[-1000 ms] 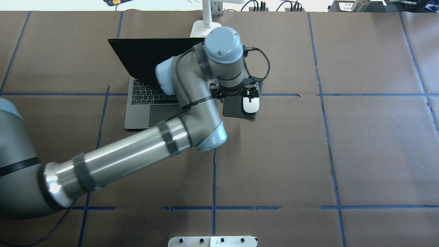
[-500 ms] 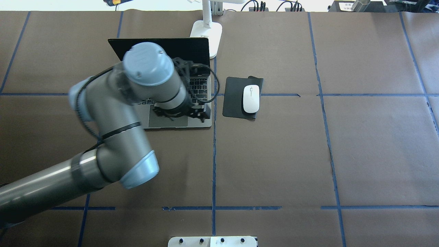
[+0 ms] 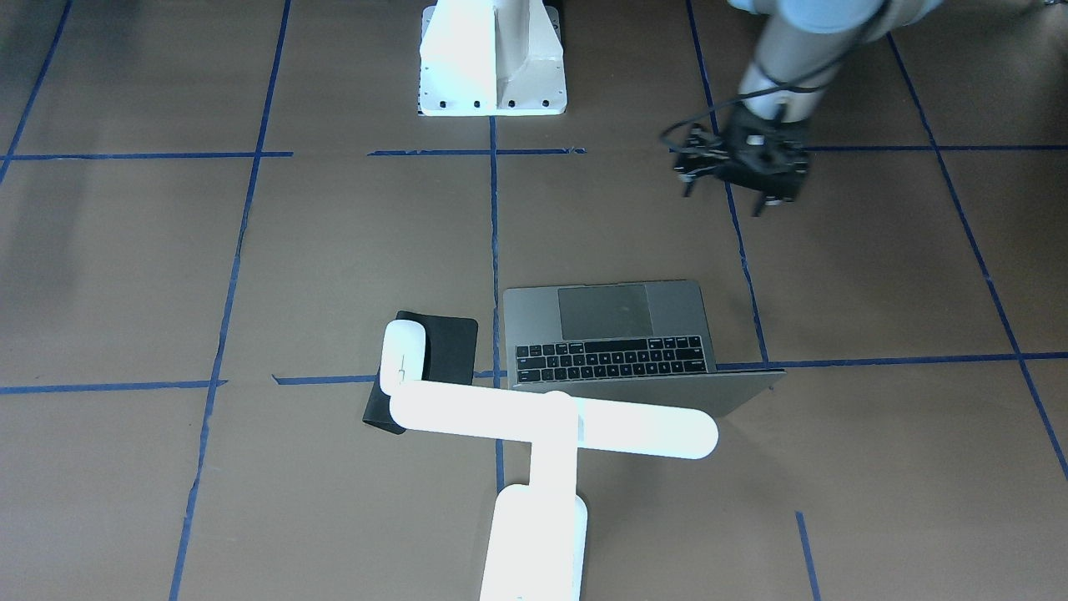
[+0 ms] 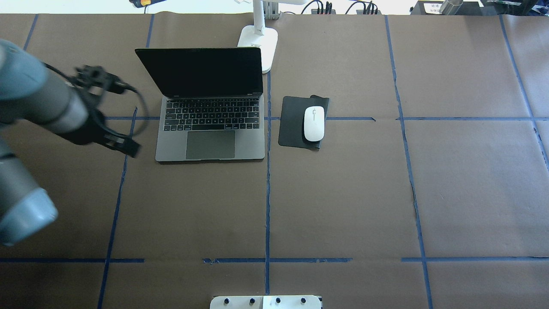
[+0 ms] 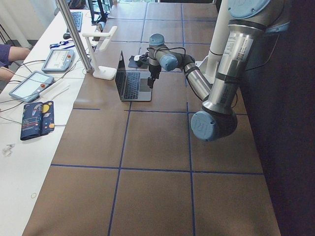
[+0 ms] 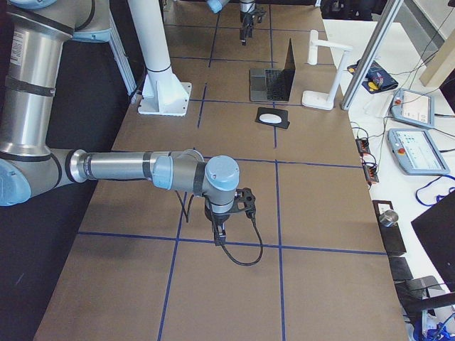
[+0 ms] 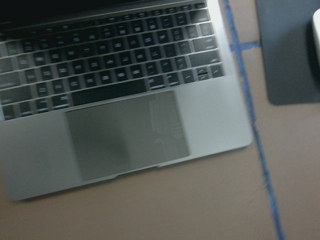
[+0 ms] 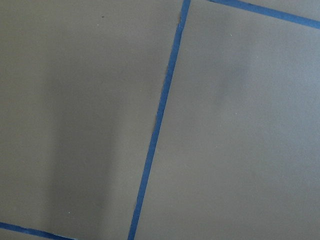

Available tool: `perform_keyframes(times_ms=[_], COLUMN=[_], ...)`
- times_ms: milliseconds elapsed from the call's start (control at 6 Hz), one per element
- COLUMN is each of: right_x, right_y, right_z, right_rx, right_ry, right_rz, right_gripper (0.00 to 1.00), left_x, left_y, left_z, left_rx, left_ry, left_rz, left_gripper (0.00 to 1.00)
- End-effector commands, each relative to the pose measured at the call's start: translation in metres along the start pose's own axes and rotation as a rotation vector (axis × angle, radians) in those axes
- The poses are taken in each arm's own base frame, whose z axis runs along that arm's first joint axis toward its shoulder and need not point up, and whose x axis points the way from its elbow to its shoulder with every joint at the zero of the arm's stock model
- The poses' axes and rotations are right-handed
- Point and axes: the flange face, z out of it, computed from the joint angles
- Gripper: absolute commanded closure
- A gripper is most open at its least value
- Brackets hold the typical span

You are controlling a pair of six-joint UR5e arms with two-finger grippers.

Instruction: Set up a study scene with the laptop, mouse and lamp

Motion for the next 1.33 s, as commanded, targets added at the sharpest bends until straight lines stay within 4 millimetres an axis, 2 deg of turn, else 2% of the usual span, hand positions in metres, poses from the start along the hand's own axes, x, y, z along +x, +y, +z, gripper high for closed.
perform_keyframes(times_ms=[0, 167, 333, 500, 667, 833, 1167], right_x=[-0.001, -0.004, -0.006, -0.007, -0.006, -0.007, -0.007], right_y=[-0.004, -0.006, -0.007, -0.008, -0.008, -0.009, -0.009], right_z=[0.001, 0.003, 0.003, 0.003, 0.003, 0.003, 0.003], right_rx=[-0.002, -0.006, -0.007, -0.007, -0.007, -0.005, -0.005], right_ry=[-0.002, -0.002, -0.003, -0.003, -0.002, -0.001, -0.001], right_rz=[0.027, 0.022, 0.018, 0.016, 0.016, 0.014, 0.014], right_gripper=[0.0, 0.0, 0.0, 0.0, 0.0, 0.0, 0.0], left_x=[-0.184, -0.255, -0.325, -0.367, -0.391, -0.396, -0.397], left_y=[0.05, 0.077, 0.113, 0.157, 0.195, 0.217, 0.224], left_z=[-0.052, -0.067, -0.081, -0.076, -0.061, -0.051, -0.049], left_rx=[-0.022, -0.036, -0.05, -0.064, -0.07, -0.085, -0.086], left_ry=[-0.013, -0.053, -0.067, -0.034, 0.037, 0.051, 0.056], left_rz=[-0.011, 0.015, 0.004, -0.11, -0.2, -0.229, -0.243], left_gripper=[0.0, 0.0, 0.0, 0.0, 0.0, 0.0, 0.0])
